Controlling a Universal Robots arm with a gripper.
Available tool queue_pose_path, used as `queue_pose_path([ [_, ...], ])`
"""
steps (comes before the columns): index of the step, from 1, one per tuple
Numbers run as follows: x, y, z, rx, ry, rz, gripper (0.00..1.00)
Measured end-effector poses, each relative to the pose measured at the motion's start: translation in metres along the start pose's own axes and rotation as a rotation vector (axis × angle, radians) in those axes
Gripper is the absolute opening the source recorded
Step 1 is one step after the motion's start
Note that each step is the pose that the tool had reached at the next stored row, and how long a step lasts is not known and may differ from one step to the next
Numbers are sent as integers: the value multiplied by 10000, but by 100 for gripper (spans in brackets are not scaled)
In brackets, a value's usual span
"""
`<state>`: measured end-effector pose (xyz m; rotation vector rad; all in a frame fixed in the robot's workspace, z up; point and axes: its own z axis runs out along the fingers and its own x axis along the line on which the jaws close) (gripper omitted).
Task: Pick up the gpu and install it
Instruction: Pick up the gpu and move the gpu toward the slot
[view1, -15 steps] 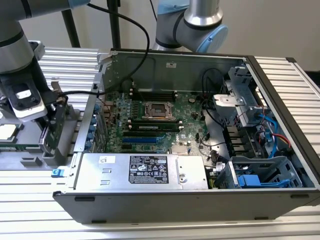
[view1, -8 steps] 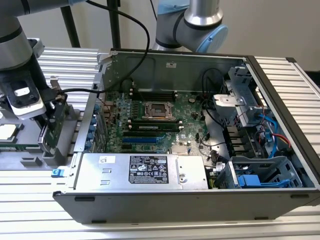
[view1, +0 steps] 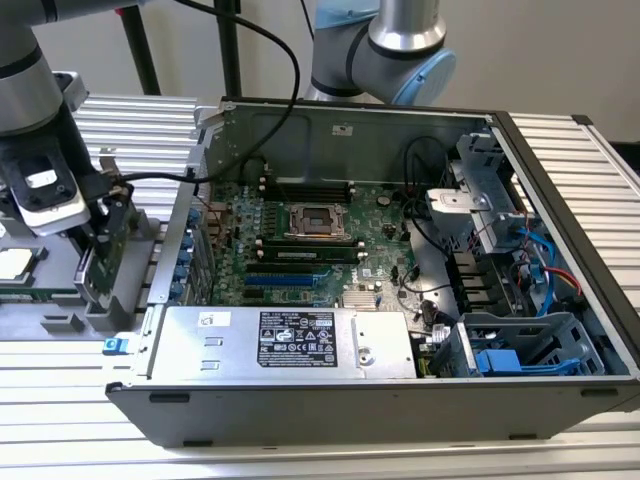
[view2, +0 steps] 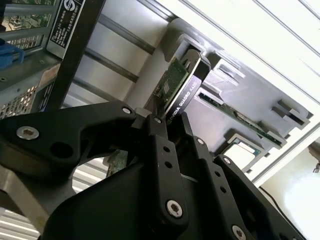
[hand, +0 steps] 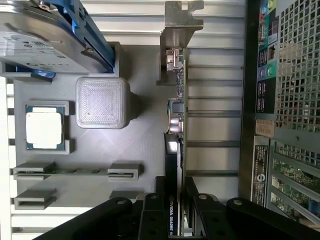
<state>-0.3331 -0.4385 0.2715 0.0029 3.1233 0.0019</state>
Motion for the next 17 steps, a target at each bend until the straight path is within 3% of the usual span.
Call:
queue_pose_path([
  [17, -1, 0, -54, 1, 2, 0, 0],
])
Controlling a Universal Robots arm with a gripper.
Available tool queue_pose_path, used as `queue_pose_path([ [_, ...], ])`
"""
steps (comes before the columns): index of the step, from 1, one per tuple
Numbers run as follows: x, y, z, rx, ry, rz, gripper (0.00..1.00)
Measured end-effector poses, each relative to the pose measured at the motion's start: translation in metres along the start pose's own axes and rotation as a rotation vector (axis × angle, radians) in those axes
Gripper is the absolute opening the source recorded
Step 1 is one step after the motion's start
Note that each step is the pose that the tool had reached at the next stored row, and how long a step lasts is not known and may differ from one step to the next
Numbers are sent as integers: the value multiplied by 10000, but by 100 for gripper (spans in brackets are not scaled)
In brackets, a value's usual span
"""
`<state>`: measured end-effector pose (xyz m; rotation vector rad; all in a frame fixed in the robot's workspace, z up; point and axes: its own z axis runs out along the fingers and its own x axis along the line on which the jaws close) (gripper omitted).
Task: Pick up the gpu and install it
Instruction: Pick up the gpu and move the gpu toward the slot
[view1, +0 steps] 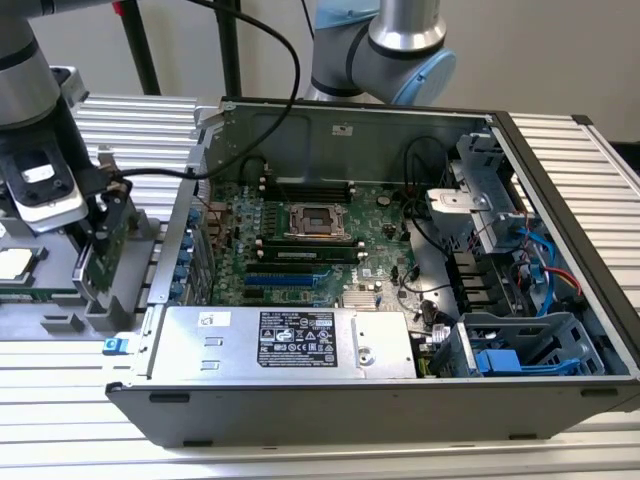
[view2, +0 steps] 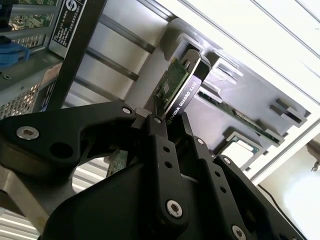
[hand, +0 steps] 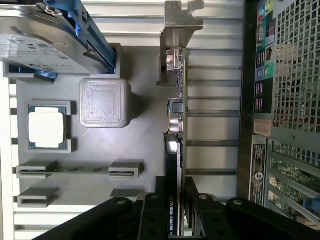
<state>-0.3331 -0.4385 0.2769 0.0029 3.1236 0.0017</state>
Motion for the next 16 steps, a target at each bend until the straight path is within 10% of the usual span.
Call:
queue_pose_path([
  [16, -2, 0, -116, -1, -1, 0, 0],
])
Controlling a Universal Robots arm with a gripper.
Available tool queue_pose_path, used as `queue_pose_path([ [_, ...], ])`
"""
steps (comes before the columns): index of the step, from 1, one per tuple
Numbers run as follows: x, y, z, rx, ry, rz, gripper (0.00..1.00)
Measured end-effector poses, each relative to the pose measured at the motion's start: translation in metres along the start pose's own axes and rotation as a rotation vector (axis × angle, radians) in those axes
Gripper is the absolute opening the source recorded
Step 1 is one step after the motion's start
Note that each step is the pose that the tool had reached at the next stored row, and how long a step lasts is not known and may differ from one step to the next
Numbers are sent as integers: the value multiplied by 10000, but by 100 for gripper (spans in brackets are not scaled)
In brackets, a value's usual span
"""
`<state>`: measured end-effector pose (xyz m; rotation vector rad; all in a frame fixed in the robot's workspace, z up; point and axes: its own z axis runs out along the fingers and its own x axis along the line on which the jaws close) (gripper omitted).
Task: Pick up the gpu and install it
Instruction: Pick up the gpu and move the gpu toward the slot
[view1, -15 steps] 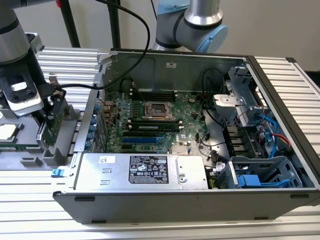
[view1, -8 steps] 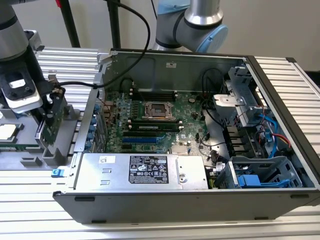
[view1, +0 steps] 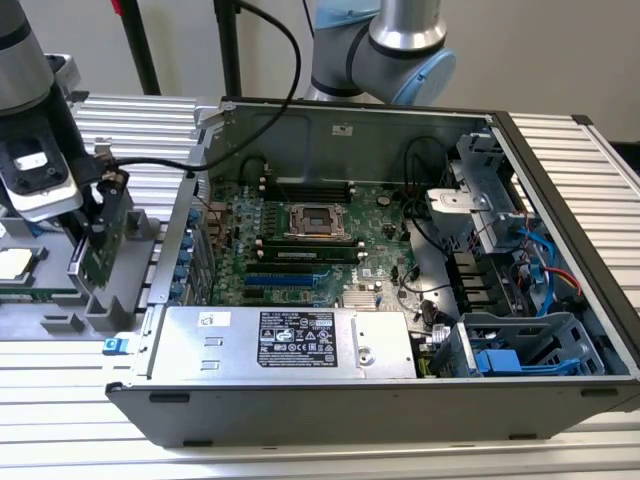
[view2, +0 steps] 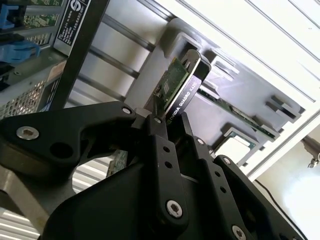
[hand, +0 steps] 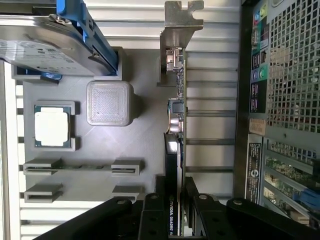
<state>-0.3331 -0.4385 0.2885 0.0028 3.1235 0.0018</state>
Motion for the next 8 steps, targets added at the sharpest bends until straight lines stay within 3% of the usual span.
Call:
queue_pose_path([
  [8, -1, 0, -55, 0, 0, 0, 0],
])
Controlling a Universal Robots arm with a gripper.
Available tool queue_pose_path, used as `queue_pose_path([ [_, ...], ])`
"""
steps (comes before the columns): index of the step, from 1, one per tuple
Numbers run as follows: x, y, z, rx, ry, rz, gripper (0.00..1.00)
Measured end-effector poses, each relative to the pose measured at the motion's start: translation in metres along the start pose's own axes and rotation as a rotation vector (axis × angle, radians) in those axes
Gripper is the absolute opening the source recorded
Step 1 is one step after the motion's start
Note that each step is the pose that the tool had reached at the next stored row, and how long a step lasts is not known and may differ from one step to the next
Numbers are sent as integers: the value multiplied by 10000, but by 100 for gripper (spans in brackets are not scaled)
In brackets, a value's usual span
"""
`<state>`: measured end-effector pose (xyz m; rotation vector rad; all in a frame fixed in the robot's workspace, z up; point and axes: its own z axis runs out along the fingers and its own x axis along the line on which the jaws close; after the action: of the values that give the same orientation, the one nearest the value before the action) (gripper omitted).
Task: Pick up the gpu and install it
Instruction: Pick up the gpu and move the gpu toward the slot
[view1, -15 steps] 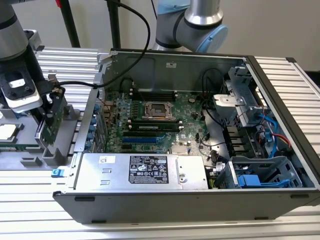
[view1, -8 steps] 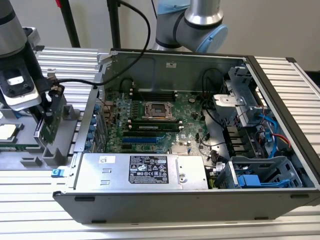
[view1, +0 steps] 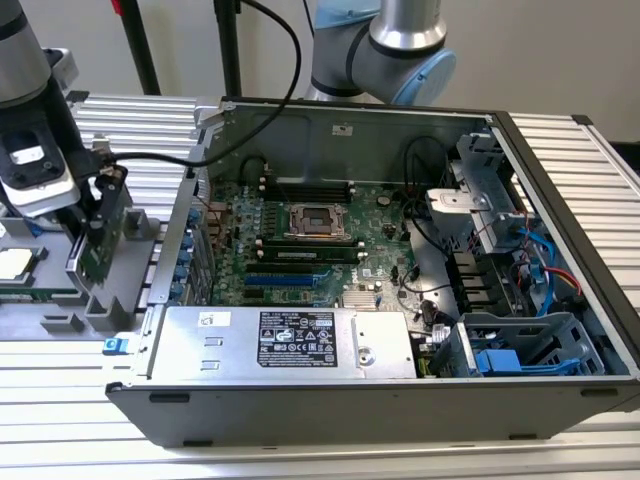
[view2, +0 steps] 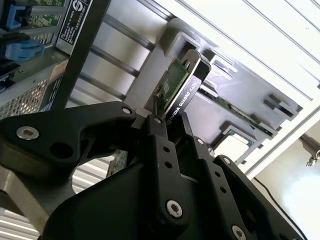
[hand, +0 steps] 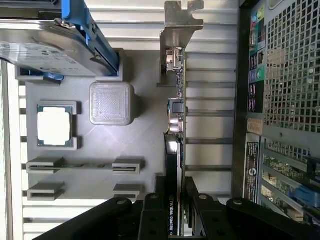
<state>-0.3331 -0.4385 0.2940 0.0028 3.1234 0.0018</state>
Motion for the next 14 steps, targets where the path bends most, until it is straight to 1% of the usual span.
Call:
queue_pose_path([
  [14, -1, 0, -87, 0, 0, 0, 0],
])
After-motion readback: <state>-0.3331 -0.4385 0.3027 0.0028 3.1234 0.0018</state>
